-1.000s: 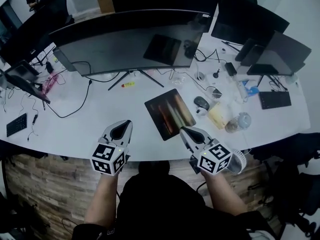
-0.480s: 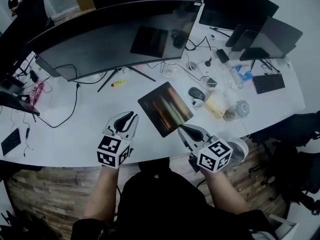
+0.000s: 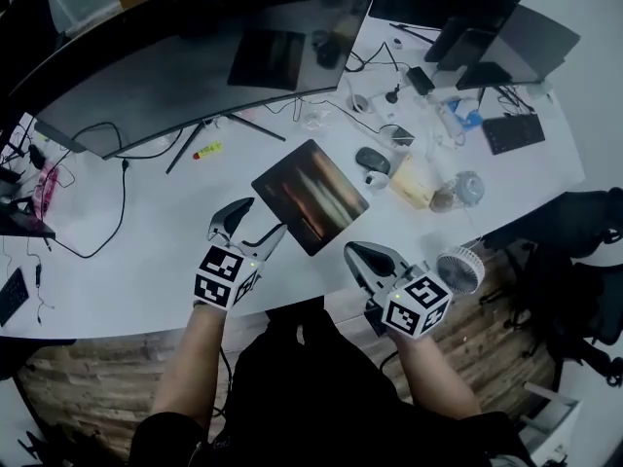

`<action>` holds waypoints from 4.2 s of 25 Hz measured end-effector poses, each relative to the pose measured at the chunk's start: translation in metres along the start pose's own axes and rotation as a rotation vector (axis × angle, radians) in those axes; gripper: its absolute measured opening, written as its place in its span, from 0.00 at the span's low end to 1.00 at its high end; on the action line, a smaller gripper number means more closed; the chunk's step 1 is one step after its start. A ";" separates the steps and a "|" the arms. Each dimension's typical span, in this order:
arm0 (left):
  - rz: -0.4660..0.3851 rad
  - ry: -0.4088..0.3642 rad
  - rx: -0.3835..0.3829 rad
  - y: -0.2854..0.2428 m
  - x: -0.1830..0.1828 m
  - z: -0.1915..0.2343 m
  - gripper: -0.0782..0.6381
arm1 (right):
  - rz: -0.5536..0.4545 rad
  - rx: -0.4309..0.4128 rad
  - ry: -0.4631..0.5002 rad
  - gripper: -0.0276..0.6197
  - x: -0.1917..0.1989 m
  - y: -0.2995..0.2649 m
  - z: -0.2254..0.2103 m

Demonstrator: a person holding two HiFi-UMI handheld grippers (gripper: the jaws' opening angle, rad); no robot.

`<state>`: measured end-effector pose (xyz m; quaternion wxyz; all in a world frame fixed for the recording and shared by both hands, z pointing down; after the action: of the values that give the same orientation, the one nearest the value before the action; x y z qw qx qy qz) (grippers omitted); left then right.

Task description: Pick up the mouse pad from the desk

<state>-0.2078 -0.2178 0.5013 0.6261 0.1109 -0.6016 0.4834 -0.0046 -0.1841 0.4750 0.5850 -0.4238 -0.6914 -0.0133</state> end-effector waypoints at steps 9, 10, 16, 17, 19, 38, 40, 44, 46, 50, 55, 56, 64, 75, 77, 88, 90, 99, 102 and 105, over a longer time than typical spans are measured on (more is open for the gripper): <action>0.116 -0.038 0.034 -0.050 0.034 0.022 0.57 | 0.060 0.084 -0.038 0.05 0.031 0.009 -0.019; 0.129 -0.045 0.032 -0.054 0.036 0.024 0.58 | 0.066 0.091 -0.044 0.05 0.034 0.010 -0.022; 0.203 -0.050 0.037 -0.076 0.053 0.046 0.60 | 0.093 0.111 -0.074 0.05 0.048 0.005 -0.028; 0.218 -0.047 0.036 -0.080 0.056 0.051 0.60 | 0.095 0.113 -0.077 0.05 0.049 0.005 -0.029; 0.250 -0.042 0.033 -0.085 0.061 0.060 0.60 | 0.097 0.120 -0.084 0.05 0.051 0.004 -0.031; 0.394 -0.023 0.032 -0.101 0.081 0.103 0.60 | 0.099 0.163 -0.114 0.05 0.051 0.009 -0.045; 0.399 -0.012 0.043 -0.102 0.081 0.103 0.60 | 0.099 0.164 -0.115 0.05 0.050 0.010 -0.046; 0.403 0.000 0.049 -0.101 0.081 0.103 0.60 | 0.095 0.161 -0.118 0.05 0.048 0.010 -0.045; 0.409 0.002 0.048 -0.102 0.081 0.103 0.60 | 0.094 0.159 -0.118 0.05 0.049 0.009 -0.045; 0.410 0.003 0.046 -0.103 0.081 0.103 0.60 | 0.098 0.154 -0.118 0.05 0.050 0.008 -0.045; 0.404 0.001 0.047 -0.103 0.082 0.104 0.60 | 0.104 0.145 -0.116 0.05 0.051 0.005 -0.041; 0.405 0.000 0.048 -0.103 0.082 0.105 0.60 | 0.105 0.144 -0.115 0.05 0.052 0.005 -0.041; 0.407 0.001 0.040 -0.100 0.080 0.105 0.58 | 0.114 0.141 -0.108 0.05 0.055 0.005 -0.035; 0.400 -0.005 0.013 -0.097 0.079 0.104 0.18 | 0.113 0.137 -0.104 0.05 0.059 0.007 -0.030; 0.391 -0.002 0.004 -0.096 0.080 0.104 0.18 | 0.111 0.139 -0.102 0.05 0.058 0.009 -0.030; 0.409 0.028 0.084 -0.105 0.080 0.092 0.60 | 0.109 0.157 -0.107 0.05 0.059 0.017 -0.036; 0.417 0.011 0.060 -0.110 0.081 0.090 0.60 | 0.109 0.153 -0.107 0.05 0.060 0.016 -0.036; 0.434 0.040 -0.001 -0.113 0.077 0.092 0.61 | 0.106 0.158 -0.112 0.05 0.059 0.019 -0.041; 0.445 0.052 -0.036 -0.112 0.078 0.093 0.61 | 0.106 0.165 -0.116 0.05 0.059 0.022 -0.044; 0.443 0.099 -0.036 -0.111 0.080 0.096 0.62 | 0.105 0.169 -0.121 0.05 0.060 0.024 -0.047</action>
<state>-0.2027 -0.3058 0.6435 0.5355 -0.0590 -0.5882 0.6032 0.0495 -0.1584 0.5276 0.5758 -0.4087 -0.7008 0.1015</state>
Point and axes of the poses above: the fingertips, and each gripper's own axes: y backward along the fingers, z to its left, x out of its underside, the point moved 5 cm from there along y, backward along the fingers, and after that the axes turned 15 degrees about x, right-handed, at the moved point
